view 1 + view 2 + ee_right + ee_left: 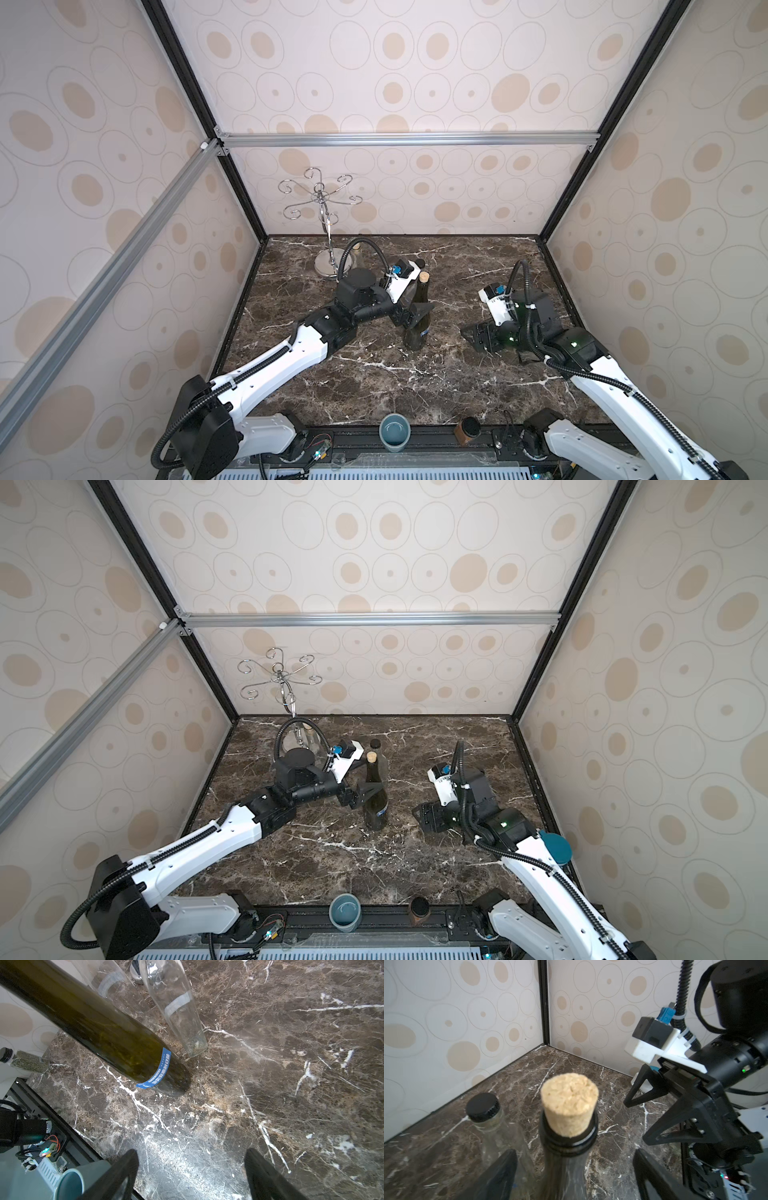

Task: Remove the label from the bottle
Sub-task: Hold the bottle at the center of the board.

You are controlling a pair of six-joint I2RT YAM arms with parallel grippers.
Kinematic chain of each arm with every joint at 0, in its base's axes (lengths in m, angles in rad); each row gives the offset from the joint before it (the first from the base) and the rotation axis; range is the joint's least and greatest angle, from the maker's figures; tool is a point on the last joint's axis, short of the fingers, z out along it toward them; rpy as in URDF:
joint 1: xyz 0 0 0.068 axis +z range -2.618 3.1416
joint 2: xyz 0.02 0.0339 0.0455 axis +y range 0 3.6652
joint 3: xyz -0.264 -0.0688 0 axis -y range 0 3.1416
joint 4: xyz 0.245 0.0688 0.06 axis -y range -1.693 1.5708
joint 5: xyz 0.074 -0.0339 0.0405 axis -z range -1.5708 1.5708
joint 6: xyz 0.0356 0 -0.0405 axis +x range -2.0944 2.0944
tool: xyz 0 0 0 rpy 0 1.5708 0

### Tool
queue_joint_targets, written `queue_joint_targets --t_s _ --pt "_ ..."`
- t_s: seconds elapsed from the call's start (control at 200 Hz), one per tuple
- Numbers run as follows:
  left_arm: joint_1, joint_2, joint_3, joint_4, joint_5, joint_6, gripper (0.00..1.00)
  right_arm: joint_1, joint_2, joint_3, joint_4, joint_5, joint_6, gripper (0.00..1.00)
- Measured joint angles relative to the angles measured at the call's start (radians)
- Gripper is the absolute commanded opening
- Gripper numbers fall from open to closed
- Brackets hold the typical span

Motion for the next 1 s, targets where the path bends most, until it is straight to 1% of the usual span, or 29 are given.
queue_joint_targets --t_s 0.175,0.48,0.65,0.705,0.795,1.0 --pt "0.000 0.016 0.000 0.034 0.006 0.014 0.67 0.001 0.017 0.000 0.010 0.004 0.001 0.81" --pt "0.001 0.036 0.000 0.103 0.009 0.014 0.50 0.053 0.047 0.000 0.064 0.018 0.010 0.77" --pt "0.002 0.059 0.000 0.106 -0.002 0.007 0.35 0.114 0.069 0.000 0.098 0.053 0.020 0.74" --pt "0.002 0.060 0.000 0.106 -0.009 0.006 0.33 0.137 0.075 0.000 0.108 0.065 0.022 0.73" --pt "0.002 0.060 0.003 0.104 -0.022 0.013 0.26 0.172 0.088 0.000 0.125 0.083 0.027 0.71" --pt "0.002 0.060 0.024 0.067 -0.061 0.011 0.18 0.254 0.114 -0.002 0.178 0.132 0.047 0.68"
